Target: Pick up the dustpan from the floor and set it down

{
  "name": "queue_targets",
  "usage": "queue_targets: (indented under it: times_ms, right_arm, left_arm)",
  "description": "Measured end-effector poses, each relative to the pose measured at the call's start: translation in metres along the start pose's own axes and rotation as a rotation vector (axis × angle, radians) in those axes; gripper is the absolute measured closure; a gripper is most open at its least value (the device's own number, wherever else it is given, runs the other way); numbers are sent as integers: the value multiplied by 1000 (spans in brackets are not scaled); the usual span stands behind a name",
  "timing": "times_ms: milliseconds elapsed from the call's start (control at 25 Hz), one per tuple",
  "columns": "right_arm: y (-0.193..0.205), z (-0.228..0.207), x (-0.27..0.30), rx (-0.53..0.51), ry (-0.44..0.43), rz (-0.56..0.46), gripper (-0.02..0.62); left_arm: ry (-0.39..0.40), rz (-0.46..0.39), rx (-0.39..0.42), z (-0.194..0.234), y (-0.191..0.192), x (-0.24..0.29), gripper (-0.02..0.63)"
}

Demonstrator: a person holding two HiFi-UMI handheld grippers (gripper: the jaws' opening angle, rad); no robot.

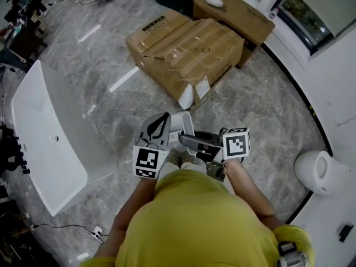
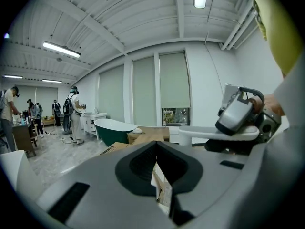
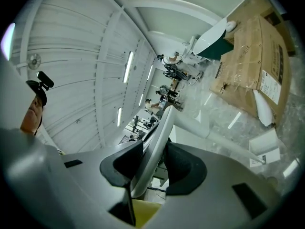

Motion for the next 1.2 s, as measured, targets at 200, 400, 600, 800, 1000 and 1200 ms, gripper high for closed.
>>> queue_targets:
  times_ms: [200, 400, 600, 800, 1000, 1200]
  right_arm:
    - [-7, 15, -1, -30, -2, 10, 445]
    - [-10, 22, -2, -25, -18, -7, 442]
    - [-11, 21, -4, -24, -8, -11, 442]
    - [-10, 18, -7, -25, 6, -16, 441]
    - [-8, 6, -10, -15, 33, -16, 442]
    - [-5, -16, -9, -28, 63, -1, 443]
  left_arm:
    - [-7, -6, -2, 3, -2, -1, 604]
    - [-7, -7, 0, 2, -4, 0, 604]
    - [-8, -3, 2, 1, -4, -2, 604]
    - [-9, 1, 3, -1, -3, -2, 604]
    - [-11, 7, 4, -2, -2, -2, 604]
    - [-11, 16, 2, -3, 0, 0, 604]
Point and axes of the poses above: the fingertips, and each gripper's own axes: x forward along the fingers, z to its left, y out of its underside, the point moved 7 cm from there along -x, backward along the fingers, and after that the axes turned 7 degrees about -x, right-handed, at the moved point
